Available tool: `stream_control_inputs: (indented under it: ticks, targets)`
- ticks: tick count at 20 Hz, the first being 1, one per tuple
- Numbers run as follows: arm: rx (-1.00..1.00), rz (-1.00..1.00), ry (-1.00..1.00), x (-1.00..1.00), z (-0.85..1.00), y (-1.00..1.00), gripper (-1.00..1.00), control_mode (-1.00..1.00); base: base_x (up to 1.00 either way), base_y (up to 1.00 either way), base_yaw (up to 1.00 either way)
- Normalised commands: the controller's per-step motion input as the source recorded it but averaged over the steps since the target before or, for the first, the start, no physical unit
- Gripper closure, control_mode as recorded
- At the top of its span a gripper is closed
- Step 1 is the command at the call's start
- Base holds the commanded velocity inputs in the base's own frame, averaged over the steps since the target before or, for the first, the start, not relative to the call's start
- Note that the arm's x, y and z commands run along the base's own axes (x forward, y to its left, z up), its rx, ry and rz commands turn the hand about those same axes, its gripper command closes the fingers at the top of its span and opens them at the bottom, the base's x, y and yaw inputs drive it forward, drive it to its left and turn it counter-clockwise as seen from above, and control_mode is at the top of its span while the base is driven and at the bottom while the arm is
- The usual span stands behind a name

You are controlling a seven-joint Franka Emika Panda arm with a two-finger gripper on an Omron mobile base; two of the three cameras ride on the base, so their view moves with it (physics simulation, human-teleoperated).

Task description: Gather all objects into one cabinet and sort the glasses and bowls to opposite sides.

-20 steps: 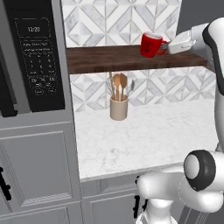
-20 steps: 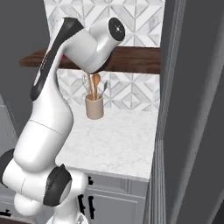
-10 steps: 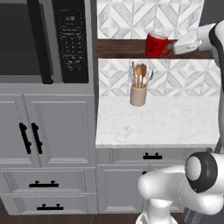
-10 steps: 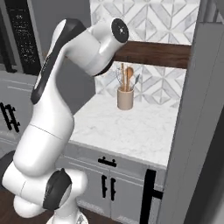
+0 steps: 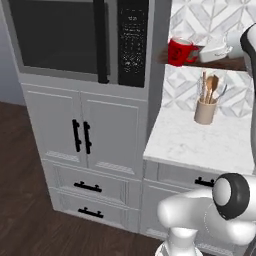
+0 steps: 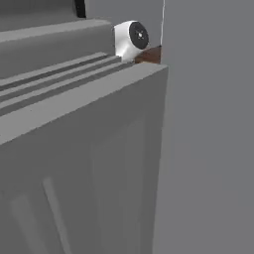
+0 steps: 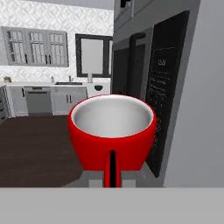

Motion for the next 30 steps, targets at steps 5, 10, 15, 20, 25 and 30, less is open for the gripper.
stream_control_inputs:
  ticks: [5, 10, 15, 20, 25, 30]
  targets:
    - [0.00, 0.00, 0.00, 0.00, 0.00, 0.00, 1.00, 1.00, 0.00, 0.04, 0.59]
    - [0.00, 0.00, 0.00, 0.00, 0.00, 0.00, 1.00, 1.00, -0.01, 0.10, 0.63]
    - [0.00, 0.00, 0.00, 0.00, 0.00, 0.00, 1.00, 1.00, -0.06, 0.19, 0.66]
    - [0.00, 0.00, 0.00, 0.00, 0.00, 0.00, 1.00, 1.00, -0.12, 0.28, 0.70]
    - [0.00, 0.00, 0.00, 0.00, 0.00, 0.00, 1.00, 1.00, -0.13, 0.29, 0.71]
    - [0.00, 0.00, 0.00, 0.00, 0.00, 0.00, 1.00, 1.00, -0.13, 0.32, 0.72]
